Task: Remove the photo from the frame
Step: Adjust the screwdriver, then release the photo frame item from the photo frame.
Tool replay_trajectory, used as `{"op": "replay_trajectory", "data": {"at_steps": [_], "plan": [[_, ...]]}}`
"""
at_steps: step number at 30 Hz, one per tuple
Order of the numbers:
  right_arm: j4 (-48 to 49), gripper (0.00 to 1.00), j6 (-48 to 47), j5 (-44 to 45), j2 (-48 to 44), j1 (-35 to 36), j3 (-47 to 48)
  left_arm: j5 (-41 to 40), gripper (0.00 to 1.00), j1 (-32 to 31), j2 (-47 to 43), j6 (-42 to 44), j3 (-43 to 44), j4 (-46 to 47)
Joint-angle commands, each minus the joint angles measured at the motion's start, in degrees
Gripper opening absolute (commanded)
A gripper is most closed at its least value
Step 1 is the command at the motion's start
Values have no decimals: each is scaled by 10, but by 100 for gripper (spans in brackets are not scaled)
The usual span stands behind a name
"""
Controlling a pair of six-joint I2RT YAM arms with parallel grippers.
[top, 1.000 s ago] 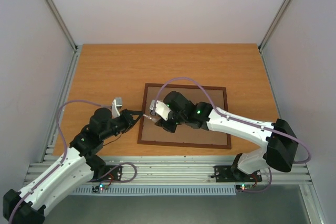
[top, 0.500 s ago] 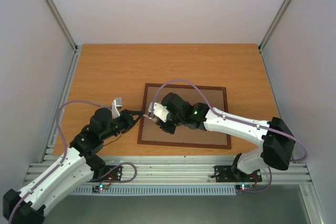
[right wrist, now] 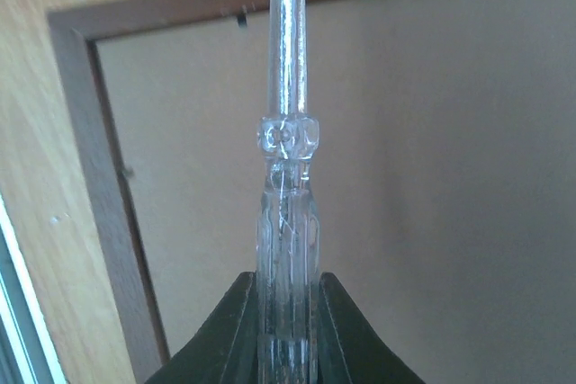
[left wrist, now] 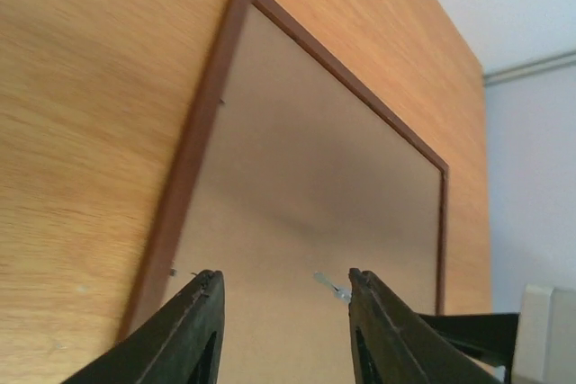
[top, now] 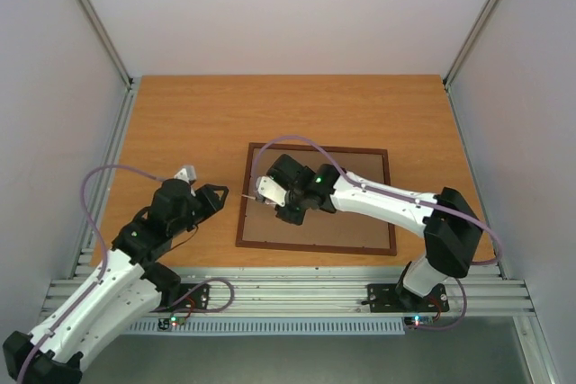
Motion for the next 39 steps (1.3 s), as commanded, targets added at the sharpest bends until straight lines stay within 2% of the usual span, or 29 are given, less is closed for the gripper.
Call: {"op": "replay_trajectory", "data": {"at_steps": [1, 4, 8, 14, 18, 24, 27, 39], "plan": [[-81, 1, -32, 20, 32, -19, 37, -26, 40, 32, 33, 80, 19, -42], [-101, 1, -41, 24, 61, -27, 57, 18, 41, 70, 71, 103, 12, -20], [-160, 1, -53, -59, 106, -52, 107, 84, 41, 109, 133, 123, 1, 27], [-200, 1, -69, -114, 167, -83, 166, 133, 43, 121, 234, 149, 5, 93], [-228, 1, -76, -113, 218, -85, 201, 152, 43, 124, 301, 160, 15, 120], [-253, 1, -84, -131, 259, -87, 234, 190, 38, 125, 385, 167, 20, 159], [-268, 1, -86, -138, 273, -87, 242, 210, 33, 125, 405, 168, 15, 173], [-283, 1, -86, -177, 286, -75, 239, 239, 26, 125, 420, 167, -22, 198]]}}
